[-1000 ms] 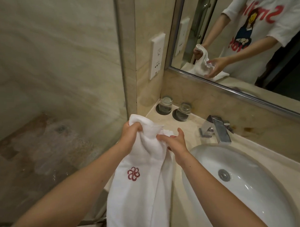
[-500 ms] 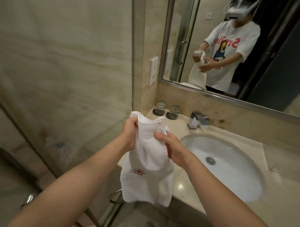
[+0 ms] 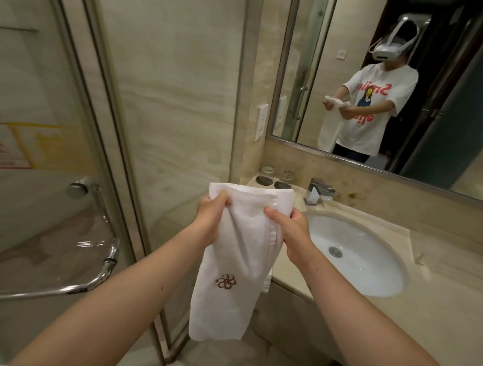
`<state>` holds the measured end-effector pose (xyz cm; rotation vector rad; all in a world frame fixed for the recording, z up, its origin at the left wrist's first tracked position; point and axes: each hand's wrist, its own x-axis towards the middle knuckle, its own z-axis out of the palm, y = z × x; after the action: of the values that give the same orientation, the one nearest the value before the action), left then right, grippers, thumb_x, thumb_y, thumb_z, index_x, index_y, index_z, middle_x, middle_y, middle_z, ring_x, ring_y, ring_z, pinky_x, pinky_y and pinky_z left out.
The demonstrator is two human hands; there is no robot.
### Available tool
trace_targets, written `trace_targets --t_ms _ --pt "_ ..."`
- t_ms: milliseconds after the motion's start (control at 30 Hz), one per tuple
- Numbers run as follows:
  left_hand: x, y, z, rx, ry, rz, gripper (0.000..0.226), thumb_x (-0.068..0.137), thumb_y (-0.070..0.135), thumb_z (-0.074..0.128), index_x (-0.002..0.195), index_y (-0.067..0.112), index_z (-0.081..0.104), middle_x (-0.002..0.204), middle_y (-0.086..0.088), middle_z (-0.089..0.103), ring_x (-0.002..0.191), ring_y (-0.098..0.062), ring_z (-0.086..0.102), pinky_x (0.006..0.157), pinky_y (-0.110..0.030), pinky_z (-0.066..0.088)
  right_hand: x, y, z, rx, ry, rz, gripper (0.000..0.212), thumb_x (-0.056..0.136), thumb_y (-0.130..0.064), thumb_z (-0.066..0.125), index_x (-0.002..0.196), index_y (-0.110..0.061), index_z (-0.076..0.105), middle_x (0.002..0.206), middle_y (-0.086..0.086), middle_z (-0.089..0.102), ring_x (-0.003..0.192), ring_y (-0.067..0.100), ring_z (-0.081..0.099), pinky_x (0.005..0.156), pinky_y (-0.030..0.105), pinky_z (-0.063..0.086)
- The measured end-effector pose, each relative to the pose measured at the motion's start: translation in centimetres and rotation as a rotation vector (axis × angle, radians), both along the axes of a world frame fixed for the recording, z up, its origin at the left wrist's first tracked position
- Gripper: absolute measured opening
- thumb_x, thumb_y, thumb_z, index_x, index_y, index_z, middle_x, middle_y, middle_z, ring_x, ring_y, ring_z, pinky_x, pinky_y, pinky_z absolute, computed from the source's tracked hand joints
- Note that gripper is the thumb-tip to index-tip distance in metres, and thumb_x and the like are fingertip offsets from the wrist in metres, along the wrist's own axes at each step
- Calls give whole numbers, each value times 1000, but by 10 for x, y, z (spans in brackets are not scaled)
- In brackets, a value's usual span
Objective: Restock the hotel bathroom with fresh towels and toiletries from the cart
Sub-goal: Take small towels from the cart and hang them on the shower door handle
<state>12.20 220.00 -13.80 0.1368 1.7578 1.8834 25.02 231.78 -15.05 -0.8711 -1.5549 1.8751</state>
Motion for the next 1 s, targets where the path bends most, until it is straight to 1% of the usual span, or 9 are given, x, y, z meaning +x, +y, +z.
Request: trace_targets --t_ms 100,233,333,467,600,700,767,900,1000 --pt "5 -23 -4 -27 64 23 6 84 16 59 89 13 60 94 -11 66 82 -26 62 78 -39 54 7 -14 1 18 3 31 20 82 -12 76 101 -11 69 98 9 76 89 26 73 70 34 58" --pt "23 -57 -2 -57 156 76 7 85 8 62 85 15 60 84 -6 65 76 -23 61 77 -40 55 14 -38 -1 37 -23 54 14 83 -13 74 96 -12 68 98 9 74 92 27 72 77 38 59" --pt "42 -90 -3 -89 200 95 13 81 6 64 91 14 66 87 -6 70 81 -24 67 72 -36 55 21 -61 -2 36 -53 82 18 84 -18 74 100 -14 68 99 5 74 93 23 70 86 41 58" --pt "66 -138 -11 -117 252 168 14 83 5 67 95 13 67 87 -3 70 78 -18 65 65 -27 53 32 -97 -9 32 -63 153 22 83 -23 75 103 -17 67 102 1 73 96 20 68 87 40 57" --pt "85 -187 -16 -160 283 252 16 84 4 66 98 12 67 95 -7 70 84 -19 65 79 -36 55 36 -139 -13 24 -42 225 24 81 -17 75 101 -6 66 95 6 69 91 20 65 89 43 55" --pt "90 -225 -18 -171 294 304 14 84 5 67 94 14 68 98 -11 72 87 -20 65 84 -41 55 33 -172 -14 16 -59 281 19 79 -20 76 94 -13 66 99 6 72 95 22 67 89 42 55" --pt "91 -252 -19 -177 307 337 12 84 5 67 91 14 69 97 -11 72 84 -20 65 83 -41 55 26 -195 -16 19 -66 325 19 79 -20 76 95 -15 68 98 4 73 98 23 68 87 41 58" --pt "81 -301 -19 -247 341 408 12 84 6 68 94 1 70 87 -11 70 77 -19 62 73 -37 54 9 -239 -14 59 -64 394 15 82 -15 73 95 -18 67 96 2 72 94 21 68 79 34 56" --pt "65 -334 -23 -324 356 454 4 82 9 70 84 5 71 79 -5 67 73 -17 59 70 -33 50 -7 -270 -16 98 -63 443 16 83 -9 71 86 -23 65 91 -1 71 87 16 66 78 33 55"
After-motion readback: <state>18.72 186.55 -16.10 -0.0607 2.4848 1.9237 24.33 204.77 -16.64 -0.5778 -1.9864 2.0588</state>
